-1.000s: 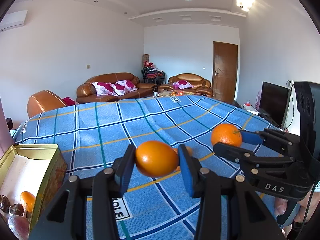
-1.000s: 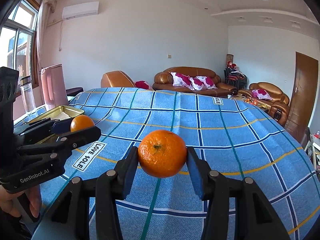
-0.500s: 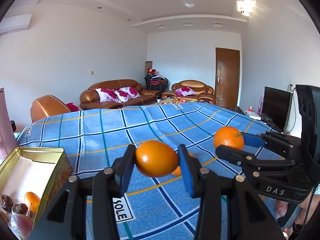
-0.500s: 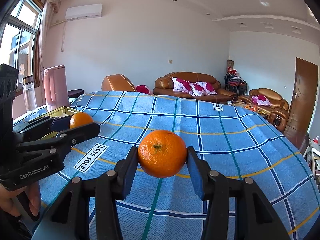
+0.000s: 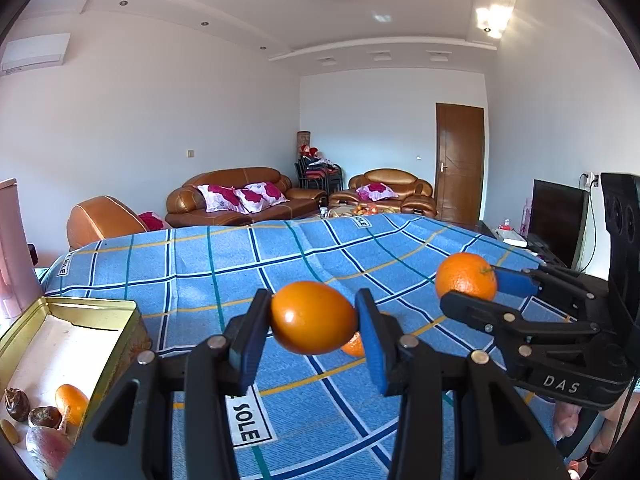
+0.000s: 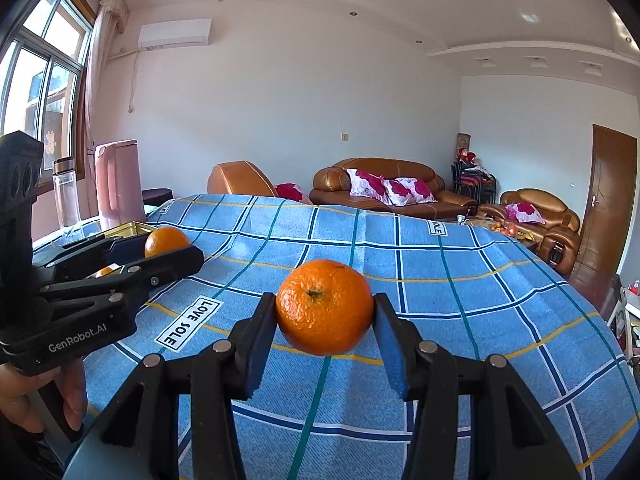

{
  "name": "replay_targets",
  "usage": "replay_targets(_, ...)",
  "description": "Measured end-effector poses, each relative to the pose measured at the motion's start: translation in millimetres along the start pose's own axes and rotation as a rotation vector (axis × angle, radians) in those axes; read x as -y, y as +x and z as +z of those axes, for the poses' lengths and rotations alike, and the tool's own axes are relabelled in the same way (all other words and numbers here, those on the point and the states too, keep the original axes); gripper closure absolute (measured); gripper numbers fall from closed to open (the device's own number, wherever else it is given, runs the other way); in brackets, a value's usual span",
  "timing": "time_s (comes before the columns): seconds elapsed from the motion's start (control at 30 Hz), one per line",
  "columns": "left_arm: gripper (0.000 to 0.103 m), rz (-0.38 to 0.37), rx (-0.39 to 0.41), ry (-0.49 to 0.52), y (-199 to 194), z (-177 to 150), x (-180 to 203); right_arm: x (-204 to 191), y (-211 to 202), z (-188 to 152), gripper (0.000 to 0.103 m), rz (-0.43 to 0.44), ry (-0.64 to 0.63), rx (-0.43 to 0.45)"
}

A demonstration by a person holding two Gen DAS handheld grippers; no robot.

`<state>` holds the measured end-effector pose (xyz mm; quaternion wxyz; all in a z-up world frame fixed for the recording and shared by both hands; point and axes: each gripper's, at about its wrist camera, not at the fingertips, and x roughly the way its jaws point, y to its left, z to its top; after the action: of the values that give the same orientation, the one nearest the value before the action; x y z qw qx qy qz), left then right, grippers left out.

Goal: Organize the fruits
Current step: 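Carry the orange over the gold tray while the right tool carries its orange there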

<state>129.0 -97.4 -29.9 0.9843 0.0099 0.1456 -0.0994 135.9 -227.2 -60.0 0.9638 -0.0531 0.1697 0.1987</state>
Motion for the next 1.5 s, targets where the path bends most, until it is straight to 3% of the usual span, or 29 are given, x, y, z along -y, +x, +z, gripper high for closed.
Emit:
replay_targets(0.67, 0.058, 0.021, 0.020, -0.016, -7, 0, -4, -5, -6, 0, 0.053, 0.011, -0.026, 0.032)
replay_targets(1.5, 0.058, 0.115, -0.003, -0.035, -44, 0, -47, -74, 8, 14, 0.053, 0.175, -0.076, -0.007)
